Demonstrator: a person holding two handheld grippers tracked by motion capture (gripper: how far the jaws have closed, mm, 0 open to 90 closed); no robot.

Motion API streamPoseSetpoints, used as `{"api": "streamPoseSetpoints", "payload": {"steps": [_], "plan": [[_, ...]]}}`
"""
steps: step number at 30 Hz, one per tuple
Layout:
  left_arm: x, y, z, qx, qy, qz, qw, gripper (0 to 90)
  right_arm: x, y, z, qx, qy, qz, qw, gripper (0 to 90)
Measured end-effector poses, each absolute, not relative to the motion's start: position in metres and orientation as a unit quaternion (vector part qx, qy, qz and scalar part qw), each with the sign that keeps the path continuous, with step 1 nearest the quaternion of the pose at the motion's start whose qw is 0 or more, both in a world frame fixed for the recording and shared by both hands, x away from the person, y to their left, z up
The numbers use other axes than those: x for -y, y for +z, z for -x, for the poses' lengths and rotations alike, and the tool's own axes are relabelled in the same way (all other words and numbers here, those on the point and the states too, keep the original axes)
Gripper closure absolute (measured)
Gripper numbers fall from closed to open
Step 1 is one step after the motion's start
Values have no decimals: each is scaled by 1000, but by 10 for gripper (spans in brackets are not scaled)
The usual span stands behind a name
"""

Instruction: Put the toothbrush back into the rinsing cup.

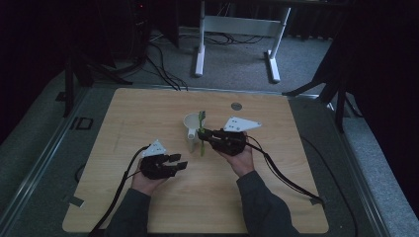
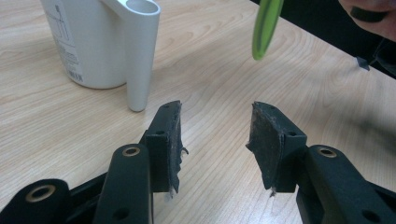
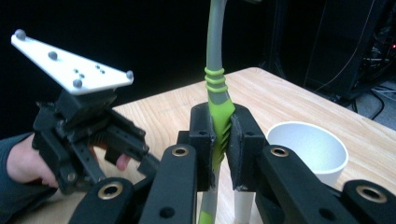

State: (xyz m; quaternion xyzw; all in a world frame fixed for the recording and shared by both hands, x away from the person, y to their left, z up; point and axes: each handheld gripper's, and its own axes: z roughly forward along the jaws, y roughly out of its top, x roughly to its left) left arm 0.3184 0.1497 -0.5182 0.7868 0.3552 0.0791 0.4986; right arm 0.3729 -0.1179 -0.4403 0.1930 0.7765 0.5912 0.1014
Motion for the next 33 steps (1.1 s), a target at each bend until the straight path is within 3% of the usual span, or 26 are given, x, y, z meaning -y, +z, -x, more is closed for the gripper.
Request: {"api": "streamPoseSetpoints", "payload": {"steps": [33], "plan": [[-147,-521,-319,-354,76,-790,494,548,111,-435,-390,-738,622,-223,137,811]]}}
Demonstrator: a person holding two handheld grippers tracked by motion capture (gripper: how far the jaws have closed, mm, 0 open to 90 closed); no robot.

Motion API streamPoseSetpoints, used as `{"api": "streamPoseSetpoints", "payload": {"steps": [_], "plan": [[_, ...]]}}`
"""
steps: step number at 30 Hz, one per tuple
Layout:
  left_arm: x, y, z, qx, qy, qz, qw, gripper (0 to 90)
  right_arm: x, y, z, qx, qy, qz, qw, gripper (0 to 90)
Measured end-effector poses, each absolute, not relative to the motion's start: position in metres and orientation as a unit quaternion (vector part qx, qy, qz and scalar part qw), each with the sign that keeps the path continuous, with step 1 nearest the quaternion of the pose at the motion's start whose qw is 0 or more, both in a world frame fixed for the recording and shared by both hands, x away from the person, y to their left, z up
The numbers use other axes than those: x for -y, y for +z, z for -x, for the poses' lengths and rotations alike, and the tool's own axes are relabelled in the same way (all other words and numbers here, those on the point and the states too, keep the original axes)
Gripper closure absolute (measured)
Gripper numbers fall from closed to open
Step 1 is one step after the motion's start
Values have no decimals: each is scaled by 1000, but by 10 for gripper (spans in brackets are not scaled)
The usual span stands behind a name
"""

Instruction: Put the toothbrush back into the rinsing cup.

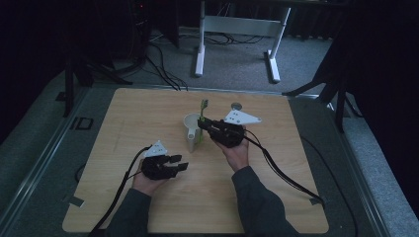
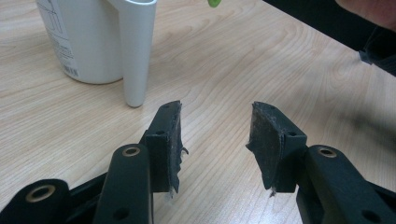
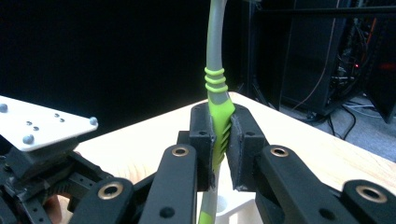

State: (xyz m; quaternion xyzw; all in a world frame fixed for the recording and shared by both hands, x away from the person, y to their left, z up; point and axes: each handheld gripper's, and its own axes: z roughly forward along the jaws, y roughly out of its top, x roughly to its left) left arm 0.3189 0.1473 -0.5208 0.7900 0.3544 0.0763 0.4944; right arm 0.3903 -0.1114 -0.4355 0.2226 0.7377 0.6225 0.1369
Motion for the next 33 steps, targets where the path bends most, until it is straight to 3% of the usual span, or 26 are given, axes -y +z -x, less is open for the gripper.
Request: {"api": "streamPoseSetpoints", "payload": {"steps": [33], "plan": [[-148,-520,-319,-353,78,-791,494,548,84,-432,-408,-731,627,-225,151,811]]}}
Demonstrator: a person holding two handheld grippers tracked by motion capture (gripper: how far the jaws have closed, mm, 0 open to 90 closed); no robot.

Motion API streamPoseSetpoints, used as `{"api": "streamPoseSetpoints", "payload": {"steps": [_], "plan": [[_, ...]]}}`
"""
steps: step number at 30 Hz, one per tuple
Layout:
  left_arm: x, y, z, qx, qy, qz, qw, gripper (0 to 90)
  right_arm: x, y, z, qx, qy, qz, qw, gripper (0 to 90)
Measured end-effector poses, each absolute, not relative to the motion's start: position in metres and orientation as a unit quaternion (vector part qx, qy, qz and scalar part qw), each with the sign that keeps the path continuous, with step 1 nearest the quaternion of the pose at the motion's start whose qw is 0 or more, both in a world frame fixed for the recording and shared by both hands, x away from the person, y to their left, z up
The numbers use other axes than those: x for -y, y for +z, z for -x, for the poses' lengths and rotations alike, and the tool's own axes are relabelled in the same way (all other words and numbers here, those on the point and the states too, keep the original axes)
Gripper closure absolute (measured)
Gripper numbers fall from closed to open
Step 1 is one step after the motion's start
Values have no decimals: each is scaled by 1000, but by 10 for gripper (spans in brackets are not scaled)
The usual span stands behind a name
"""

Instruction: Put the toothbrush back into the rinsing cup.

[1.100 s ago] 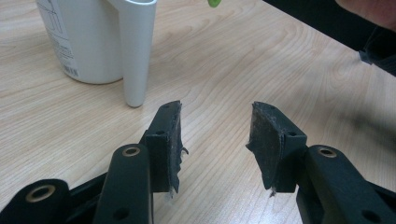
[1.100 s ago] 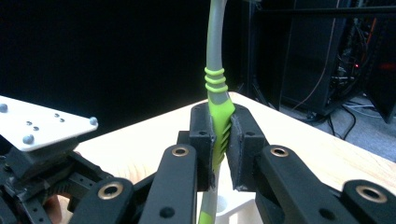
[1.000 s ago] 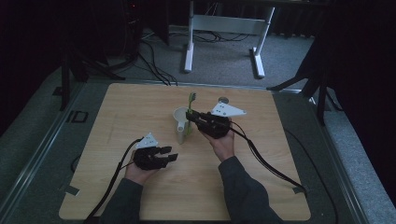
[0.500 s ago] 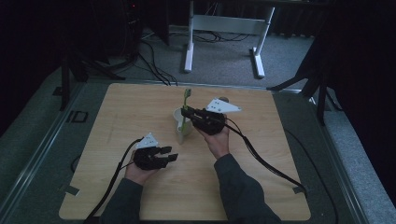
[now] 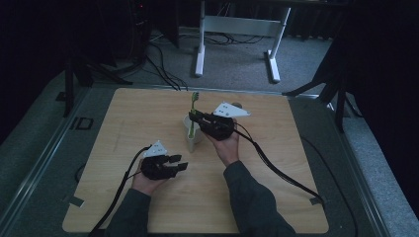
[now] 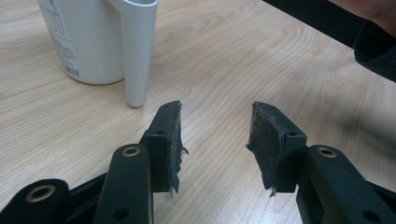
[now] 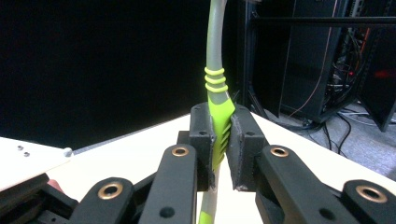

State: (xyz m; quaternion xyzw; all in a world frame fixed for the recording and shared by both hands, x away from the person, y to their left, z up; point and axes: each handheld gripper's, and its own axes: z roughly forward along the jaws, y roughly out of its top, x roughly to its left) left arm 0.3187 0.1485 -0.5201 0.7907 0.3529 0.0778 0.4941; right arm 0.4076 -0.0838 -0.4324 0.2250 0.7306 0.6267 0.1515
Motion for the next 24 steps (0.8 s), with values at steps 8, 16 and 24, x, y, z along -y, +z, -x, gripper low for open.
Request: {"api": "streamPoseSetpoints", "payload": {"steps": [8,16,24], "plan": [[-149,-520,-319,-353,78,-790,495,548,81,-437,-410,-728,627,-231,153,811],[-148,-521,-319,-353,78,-791,493,548,81,-438,-411,-729,625,-233,156,811],[-147,-521,-319,-353,78,-792,492,548,81,-438,-411,-730,621,-233,164,811]]}}
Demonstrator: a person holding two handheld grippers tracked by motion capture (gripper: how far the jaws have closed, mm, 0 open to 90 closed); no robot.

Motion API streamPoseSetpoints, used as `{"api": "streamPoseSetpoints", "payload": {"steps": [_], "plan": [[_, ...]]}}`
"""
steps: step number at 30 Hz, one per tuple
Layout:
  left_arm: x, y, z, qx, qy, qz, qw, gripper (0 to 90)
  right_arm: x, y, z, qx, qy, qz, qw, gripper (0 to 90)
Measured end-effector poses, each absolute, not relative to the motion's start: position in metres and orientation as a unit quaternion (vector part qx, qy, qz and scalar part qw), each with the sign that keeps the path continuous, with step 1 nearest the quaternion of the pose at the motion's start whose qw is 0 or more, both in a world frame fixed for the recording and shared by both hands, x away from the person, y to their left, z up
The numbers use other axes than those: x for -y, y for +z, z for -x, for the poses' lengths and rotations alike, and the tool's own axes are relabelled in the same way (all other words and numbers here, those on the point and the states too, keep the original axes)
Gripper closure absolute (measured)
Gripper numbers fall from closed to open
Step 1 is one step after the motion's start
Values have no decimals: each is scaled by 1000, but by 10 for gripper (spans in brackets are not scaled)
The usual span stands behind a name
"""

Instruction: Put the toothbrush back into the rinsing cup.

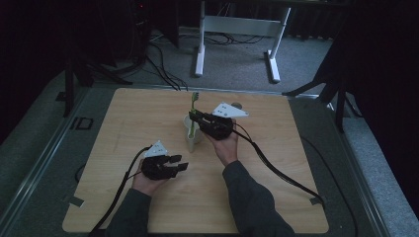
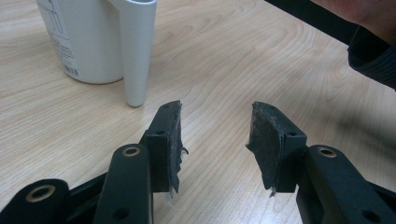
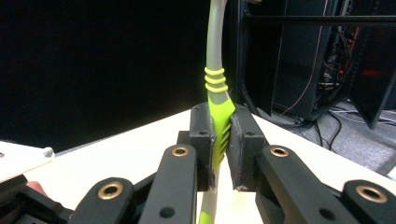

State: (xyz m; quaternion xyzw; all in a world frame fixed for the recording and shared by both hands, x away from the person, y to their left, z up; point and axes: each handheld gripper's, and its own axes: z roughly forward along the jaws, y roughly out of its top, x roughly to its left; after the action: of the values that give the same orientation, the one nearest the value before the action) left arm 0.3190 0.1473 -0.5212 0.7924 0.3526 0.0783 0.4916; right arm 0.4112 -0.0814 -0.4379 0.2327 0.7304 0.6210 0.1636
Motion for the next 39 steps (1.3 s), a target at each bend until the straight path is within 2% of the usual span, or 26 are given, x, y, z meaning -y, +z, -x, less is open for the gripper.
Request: {"api": "streamPoseSetpoints", "payload": {"steps": [39], "plan": [[-148,-520,-318,-353,77,-790,495,548,72,-458,-413,-755,589,-237,162,807]]}}
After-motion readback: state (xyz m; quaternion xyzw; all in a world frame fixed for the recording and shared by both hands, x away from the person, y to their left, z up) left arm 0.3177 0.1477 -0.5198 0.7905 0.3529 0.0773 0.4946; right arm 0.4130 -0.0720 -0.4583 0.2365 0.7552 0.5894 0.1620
